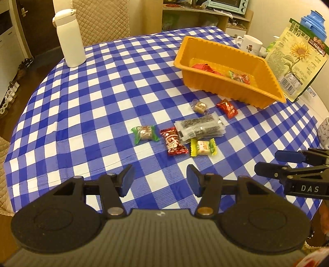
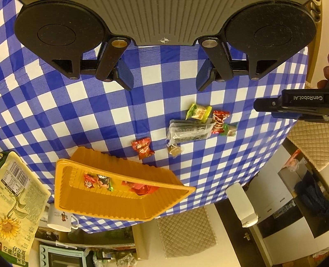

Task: Organize snacks
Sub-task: 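Withdraw both tools from the tray toward the remaining snacks, then grasp the clear seaweed-snack packet with the right tool while the left tool approaches the green-wrapped candy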

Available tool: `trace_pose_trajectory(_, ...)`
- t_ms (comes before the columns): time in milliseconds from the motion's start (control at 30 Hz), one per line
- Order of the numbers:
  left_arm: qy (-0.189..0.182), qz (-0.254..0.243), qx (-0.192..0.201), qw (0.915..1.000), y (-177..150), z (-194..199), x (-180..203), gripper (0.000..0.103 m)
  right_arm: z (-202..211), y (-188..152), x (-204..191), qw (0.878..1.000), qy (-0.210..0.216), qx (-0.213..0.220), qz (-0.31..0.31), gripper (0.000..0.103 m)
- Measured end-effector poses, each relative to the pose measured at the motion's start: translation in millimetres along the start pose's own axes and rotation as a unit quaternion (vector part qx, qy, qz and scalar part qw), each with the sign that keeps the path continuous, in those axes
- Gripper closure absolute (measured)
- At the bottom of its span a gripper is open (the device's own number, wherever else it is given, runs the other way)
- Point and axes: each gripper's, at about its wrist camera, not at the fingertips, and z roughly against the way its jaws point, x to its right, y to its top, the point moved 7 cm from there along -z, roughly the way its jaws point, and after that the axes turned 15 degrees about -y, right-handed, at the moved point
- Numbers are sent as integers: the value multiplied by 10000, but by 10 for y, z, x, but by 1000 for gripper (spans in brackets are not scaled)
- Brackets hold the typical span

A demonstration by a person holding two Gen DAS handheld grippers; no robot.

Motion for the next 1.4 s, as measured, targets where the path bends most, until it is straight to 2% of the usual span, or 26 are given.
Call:
trace_pose_trajectory(367, 53, 75, -143, 9999, -92, -77, -123, 50, -174, 11, -72, 9998, -15, -82, 167, 36)
trace_pose_trajectory(733, 71, 82, -149, 9998, -19, -188, -224, 50, -341, 192, -208, 9986, 26, 134, 516, 36)
trace_pose_trajectory(967, 84, 92, -45, 9999, 116, -259, -319, 50, -562, 316, -243, 9978, -24, 118, 658, 36)
trace_pose_trajectory(1400, 107, 204, -118, 9997, 202, -425, -478, 50, -911, 461, -421, 9882, -68, 292, 1503, 36)
